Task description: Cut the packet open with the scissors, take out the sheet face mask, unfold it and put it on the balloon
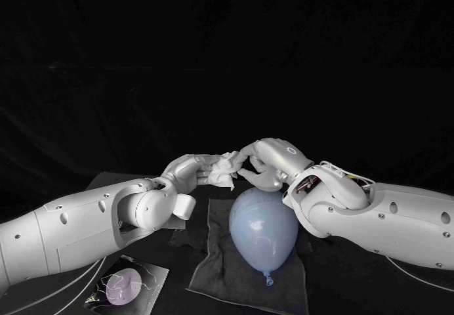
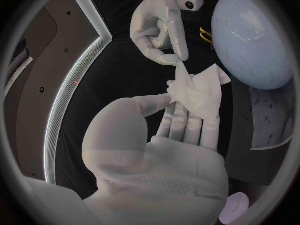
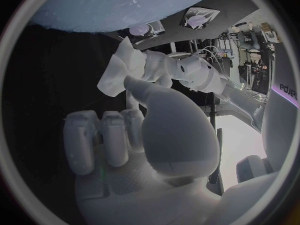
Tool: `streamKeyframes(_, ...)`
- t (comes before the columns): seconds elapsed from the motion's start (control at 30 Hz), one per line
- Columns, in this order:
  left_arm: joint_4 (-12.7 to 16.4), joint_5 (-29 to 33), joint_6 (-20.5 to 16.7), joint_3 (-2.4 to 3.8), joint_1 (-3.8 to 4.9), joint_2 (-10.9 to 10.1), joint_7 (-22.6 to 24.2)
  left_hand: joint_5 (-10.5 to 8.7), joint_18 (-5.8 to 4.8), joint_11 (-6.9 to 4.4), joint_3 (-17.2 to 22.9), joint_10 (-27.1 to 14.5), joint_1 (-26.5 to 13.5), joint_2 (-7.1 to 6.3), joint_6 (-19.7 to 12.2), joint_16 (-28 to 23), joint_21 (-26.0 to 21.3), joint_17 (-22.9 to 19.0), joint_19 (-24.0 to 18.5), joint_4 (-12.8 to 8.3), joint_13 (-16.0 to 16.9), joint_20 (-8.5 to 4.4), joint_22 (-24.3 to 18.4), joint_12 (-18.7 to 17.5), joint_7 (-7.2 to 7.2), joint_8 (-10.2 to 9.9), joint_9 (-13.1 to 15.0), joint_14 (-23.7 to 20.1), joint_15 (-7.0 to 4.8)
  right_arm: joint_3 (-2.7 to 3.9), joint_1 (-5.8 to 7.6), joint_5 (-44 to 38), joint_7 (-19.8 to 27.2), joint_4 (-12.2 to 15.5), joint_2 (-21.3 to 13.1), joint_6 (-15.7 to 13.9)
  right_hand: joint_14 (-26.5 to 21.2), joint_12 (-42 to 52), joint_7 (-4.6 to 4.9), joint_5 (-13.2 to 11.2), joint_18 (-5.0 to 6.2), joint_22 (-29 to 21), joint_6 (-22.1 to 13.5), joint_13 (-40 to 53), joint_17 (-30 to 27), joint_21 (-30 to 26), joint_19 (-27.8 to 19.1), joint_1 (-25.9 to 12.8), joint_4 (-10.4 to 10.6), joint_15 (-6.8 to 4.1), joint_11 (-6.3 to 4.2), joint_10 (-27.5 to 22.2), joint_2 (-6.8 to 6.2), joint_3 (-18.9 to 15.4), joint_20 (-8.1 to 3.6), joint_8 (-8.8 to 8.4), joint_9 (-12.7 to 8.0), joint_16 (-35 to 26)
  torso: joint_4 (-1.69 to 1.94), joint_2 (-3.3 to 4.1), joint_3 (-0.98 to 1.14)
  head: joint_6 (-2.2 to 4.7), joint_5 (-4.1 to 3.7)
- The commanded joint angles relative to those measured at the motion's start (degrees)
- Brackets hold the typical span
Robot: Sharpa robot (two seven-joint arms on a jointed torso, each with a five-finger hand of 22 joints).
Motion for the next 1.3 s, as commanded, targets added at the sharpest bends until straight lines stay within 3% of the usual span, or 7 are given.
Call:
streamKeyframes(0.03, -0.03, 0.11, -0.64, 0.09, 0.10, 0.11, 1.01, 0.36, 0.89, 0.04, 0.02, 0.57, -0.21, 0.62, 0.37, -0.17, 0.28, 0.08, 0.45, -0.39, 0.08, -0.07, 0.06, 0.17, 0.02, 0.34, 0.01, 0.49, 0.01, 0.02, -0.02, -0.32, 0.19, 0.66, -0.47, 0.26, 5.86, 0.21, -0.09, 0.17, -0.37, 15.05, -0.29, 10.99, 15.09, 0.26, 5.91, -0.57, 0.12, -0.43, -0.49, 3.28, 0.04, 0.32, -0.28, 0.33, 0.04, 0.20, 0.04, 0.02, 0.03, 0.01, -0.05)
streamKeyframes(0.53, -2.72, 3.62, -5.88, 0.29, 0.12, 0.73, 2.60, 0.29, 0.74, 0.32, -0.52, 0.10, -0.66, 1.11, -0.20, -0.79, -0.13, 0.24, -0.22, 0.46, -0.03, 0.21, -0.16, -0.09, 0.31, 0.06, 0.11, 0.15, 0.28, 0.00, -0.29, 0.78, 0.86, 3.97, -2.74, -0.33, 5.86, 0.23, -0.10, 0.18, -0.37, 15.05, -0.37, 11.01, 15.09, 0.26, 5.91, -0.70, 0.06, -0.44, -0.50, 3.30, 0.00, 0.42, -0.29, 0.46, 0.15, 0.20, 0.07, 0.01, -0.02, 0.08, -0.04)
streamKeyframes(0.97, -4.40, 2.13, -1.66, 0.49, 1.03, 0.89, -0.93, 0.30, 0.82, 0.41, -0.86, -0.05, -0.42, 1.25, -0.36, -1.11, -0.19, 0.25, -0.28, 0.44, -0.03, 0.26, -0.19, -0.09, 0.47, 0.03, 0.19, 0.04, 0.34, 0.00, -0.49, 0.92, 1.37, 3.31, -3.28, -1.05, 5.86, 0.23, -0.11, 0.18, -0.37, 15.05, -0.45, 11.03, 15.09, 0.26, 5.91, -0.80, 0.00, -0.45, -0.51, 3.30, -0.04, 0.52, -0.30, 0.59, 0.24, 0.20, 0.08, 0.04, -0.02, 0.23, 0.09)
streamKeyframes(1.3, -5.28, 3.21, -4.75, 0.76, 1.59, 1.49, 0.87, 0.29, 0.84, 0.62, -1.46, -0.68, -0.10, 1.54, -0.88, -1.88, -0.33, 0.21, -0.33, 0.73, -0.07, 0.36, -0.25, -0.16, 0.58, -0.14, 0.30, -0.26, 0.58, -0.04, -0.57, 1.12, 0.98, 4.16, -3.49, 0.24, 5.86, 0.27, -0.12, 0.18, -0.37, 15.05, -0.48, 11.07, 15.09, 0.26, 5.91, -0.83, -0.06, -0.45, -0.52, 3.33, -0.08, 0.58, -0.31, 0.66, 0.30, 0.20, 0.07, -0.06, -0.07, 0.45, 0.21)
